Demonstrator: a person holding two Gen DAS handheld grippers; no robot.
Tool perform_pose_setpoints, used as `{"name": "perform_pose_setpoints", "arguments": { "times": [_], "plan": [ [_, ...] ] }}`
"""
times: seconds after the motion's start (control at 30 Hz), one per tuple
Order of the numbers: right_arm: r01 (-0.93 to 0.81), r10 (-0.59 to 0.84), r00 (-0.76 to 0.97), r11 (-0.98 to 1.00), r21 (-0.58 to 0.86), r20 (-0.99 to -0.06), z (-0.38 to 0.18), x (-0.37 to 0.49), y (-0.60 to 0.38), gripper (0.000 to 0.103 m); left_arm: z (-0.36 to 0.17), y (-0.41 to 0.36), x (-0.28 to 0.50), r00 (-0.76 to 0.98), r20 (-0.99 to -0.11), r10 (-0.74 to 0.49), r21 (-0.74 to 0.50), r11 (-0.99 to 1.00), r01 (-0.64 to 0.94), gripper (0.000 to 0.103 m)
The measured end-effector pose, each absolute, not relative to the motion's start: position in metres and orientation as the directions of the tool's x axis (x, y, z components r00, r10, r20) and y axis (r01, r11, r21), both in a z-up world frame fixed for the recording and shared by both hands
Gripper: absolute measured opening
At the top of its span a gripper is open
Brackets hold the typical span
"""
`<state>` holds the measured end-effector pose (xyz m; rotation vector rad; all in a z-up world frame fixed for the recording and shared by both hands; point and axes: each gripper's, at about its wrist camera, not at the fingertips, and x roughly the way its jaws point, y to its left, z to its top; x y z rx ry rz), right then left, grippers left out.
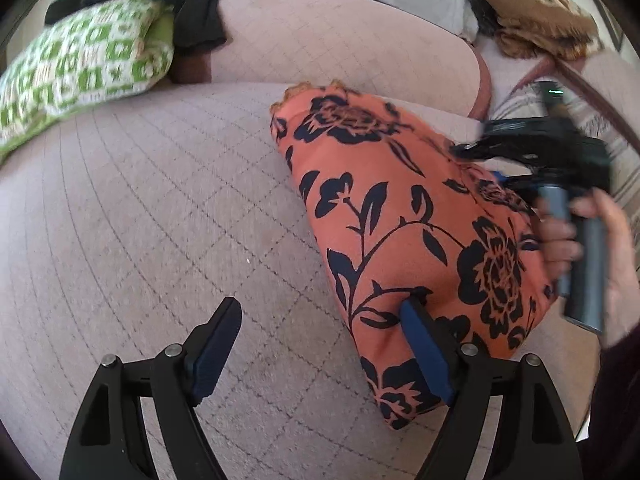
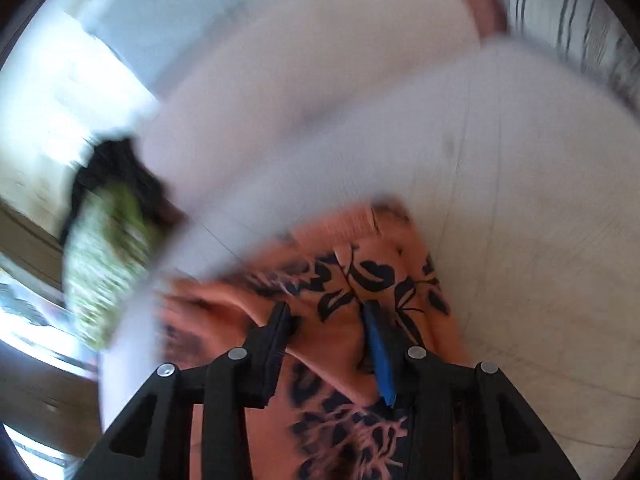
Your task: Fold small clothes
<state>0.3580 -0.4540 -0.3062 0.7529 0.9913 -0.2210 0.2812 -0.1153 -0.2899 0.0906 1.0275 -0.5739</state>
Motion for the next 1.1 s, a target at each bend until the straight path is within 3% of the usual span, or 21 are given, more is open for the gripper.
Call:
{"name": "perform_pose_setpoints", "arguments": {
  "times": [0.17,0.47,0.57,0.63,0.7,0.83,1.1],
  "plan": [
    [0.507,0.129,0.569,0.723,0.470,-0.812,-0.299,0.357,-0.462,0.053,-0.288,-0.123,0.277,0.429,-0.823,-0.372,-0.118,0.851,0.512,0.089],
    [0.442,0.160,0.629,0.731,0.519,-0.761,-0.237,0.279,-0.430,0.056,-0.283,-0.124,0.269,0.460,-0.817,-0.347,-0.079,0.858,0.508,0.089],
    [0.439,0.179,0.627,0.723,0.534,-0.758,-0.242,0.245,-0.419,0.056,-0.283,-0.124,0.267,0.465,-0.816,-0.344,-0.070,0.857,0.511,0.089],
    [0.492,0.181,0.558,0.714,0.498,-0.810,-0.263,0.236,-0.411,0.055,-0.283,-0.123,0.267,0.465,-0.816,-0.344,-0.070,0.856,0.512,0.089],
    [0.531,0.184,0.491,0.711,0.460,-0.852,-0.288,0.234,-0.409,0.036,-0.283,-0.124,0.267,0.459,-0.819,-0.344,-0.072,0.856,0.512,0.089],
    [0.505,0.139,0.479,0.764,0.402,-0.867,-0.290,0.241,-0.404,0.034,-0.283,-0.125,0.266,0.471,-0.815,-0.337,-0.057,0.856,0.515,0.090],
    [0.463,0.172,0.527,0.763,0.451,-0.832,-0.267,0.244,-0.408,0.038,-0.284,-0.127,0.269,0.465,-0.821,-0.331,-0.059,0.860,0.507,0.092]
  ]
}}
